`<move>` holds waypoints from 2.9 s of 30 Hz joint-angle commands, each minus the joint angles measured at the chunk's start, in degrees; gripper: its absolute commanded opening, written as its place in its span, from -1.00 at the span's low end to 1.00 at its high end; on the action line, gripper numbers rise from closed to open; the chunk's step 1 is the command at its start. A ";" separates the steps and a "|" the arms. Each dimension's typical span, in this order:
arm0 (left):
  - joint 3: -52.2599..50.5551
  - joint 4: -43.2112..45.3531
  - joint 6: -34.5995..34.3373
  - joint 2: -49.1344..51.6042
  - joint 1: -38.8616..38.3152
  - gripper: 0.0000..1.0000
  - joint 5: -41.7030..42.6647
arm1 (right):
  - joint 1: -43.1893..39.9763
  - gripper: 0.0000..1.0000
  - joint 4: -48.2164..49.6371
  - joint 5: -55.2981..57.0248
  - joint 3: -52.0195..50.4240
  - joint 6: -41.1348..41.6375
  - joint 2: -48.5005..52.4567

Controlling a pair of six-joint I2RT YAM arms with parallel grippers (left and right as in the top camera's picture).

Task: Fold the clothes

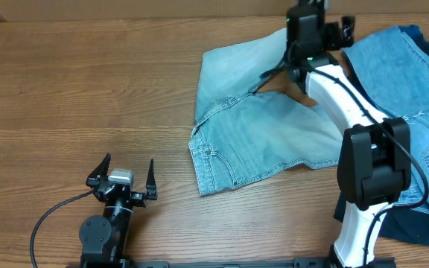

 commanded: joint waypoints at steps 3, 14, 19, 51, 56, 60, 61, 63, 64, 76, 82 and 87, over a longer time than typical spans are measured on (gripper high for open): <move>-0.26 -0.02 -0.70 -0.17 0.35 1.00 -0.33 | 2.08 1.00 -20.22 -34.25 0.63 19.58 -7.39; -0.26 -0.02 -0.72 -0.17 0.35 1.00 -0.35 | 9.97 1.00 -38.64 -62.27 0.63 20.41 -12.81; -0.26 -0.04 -0.72 -0.17 0.35 1.00 -0.35 | 8.92 1.00 -43.95 -70.31 0.63 20.65 -19.08; 26.36 9.86 -21.22 33.22 0.33 1.00 31.74 | -3.52 1.00 -65.59 -61.48 -13.49 21.40 -59.45; 46.49 4.59 -15.32 58.55 0.24 1.00 32.89 | -3.52 1.00 -65.59 -61.46 -13.49 22.21 -59.47; 55.98 3.56 -12.48 74.18 0.24 1.00 33.16 | -3.52 1.00 -65.53 -61.46 -13.49 22.21 -59.47; 56.02 5.73 -13.68 77.75 0.20 1.00 33.55 | -3.52 1.00 -65.55 -61.46 -13.49 22.21 -59.47; 56.02 7.54 -16.85 83.73 0.13 1.00 36.98 | -3.52 1.00 -65.40 -61.44 -13.49 22.21 -59.45; 56.02 7.52 -16.76 86.27 0.13 1.00 39.47 | -3.52 1.00 -65.29 -61.44 -13.49 22.21 -59.45; 56.02 10.69 -21.29 104.61 -3.65 1.00 41.86 | -3.52 1.00 -62.97 -61.42 -13.49 22.18 -59.45; 56.02 10.08 -22.67 106.92 -5.79 1.00 33.79 | -3.52 1.00 -62.82 -61.40 -13.49 22.18 -59.45; 56.02 11.50 -24.20 107.60 -7.72 1.00 29.97 | -3.52 1.00 -62.53 -61.40 -13.49 22.16 -59.45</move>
